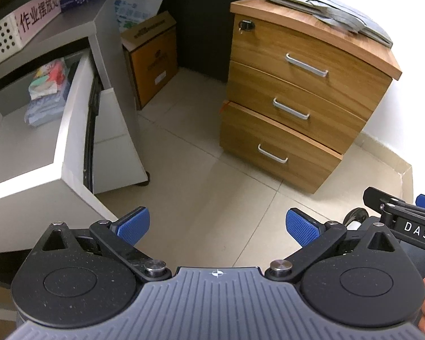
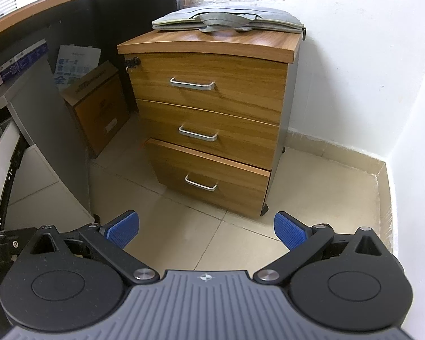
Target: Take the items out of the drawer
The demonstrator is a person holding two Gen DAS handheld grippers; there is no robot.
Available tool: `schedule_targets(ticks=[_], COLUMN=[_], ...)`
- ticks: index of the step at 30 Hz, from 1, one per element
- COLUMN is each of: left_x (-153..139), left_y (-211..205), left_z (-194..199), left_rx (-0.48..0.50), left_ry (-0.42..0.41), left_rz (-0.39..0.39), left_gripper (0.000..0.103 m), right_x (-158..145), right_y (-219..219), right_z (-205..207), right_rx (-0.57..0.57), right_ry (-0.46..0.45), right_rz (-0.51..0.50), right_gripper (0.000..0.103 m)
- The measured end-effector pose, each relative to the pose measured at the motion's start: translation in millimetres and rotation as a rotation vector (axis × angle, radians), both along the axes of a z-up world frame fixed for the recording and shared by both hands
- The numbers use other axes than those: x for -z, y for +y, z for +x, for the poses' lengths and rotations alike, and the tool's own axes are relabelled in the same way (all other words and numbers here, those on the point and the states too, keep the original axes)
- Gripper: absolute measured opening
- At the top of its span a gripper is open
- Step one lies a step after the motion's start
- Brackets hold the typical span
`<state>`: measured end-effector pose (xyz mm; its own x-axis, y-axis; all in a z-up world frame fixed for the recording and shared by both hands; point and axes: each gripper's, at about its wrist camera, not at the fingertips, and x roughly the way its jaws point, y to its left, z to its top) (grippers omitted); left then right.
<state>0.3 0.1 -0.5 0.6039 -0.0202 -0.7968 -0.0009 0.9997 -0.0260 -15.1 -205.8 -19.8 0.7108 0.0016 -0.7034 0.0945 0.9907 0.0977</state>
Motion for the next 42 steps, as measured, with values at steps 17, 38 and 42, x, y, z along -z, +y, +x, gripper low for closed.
schedule_targets(ticks=[17, 38, 42], left_x=[8.8, 11.7, 13.0], left_y=[3.9, 0.6, 1.2], left_z=[-1.2, 0.7, 1.2], left_rx=[0.019, 0.017, 0.013], left_ry=[0.054, 0.074, 0.080], left_rz=[0.008, 0.013, 0.013], left_gripper=[0.103, 0.103, 0.103], right_x=[1.6, 0.6, 0.7], right_y=[5.3, 4.9, 5.7], right_z=[-1.9, -0.6, -1.1], right_rx=[-0.003, 0.000, 0.001], right_ry=[0.002, 0.007, 0.007], right_rz=[-0.003, 0.001, 0.001], right_gripper=[0.102, 0.102, 0.102])
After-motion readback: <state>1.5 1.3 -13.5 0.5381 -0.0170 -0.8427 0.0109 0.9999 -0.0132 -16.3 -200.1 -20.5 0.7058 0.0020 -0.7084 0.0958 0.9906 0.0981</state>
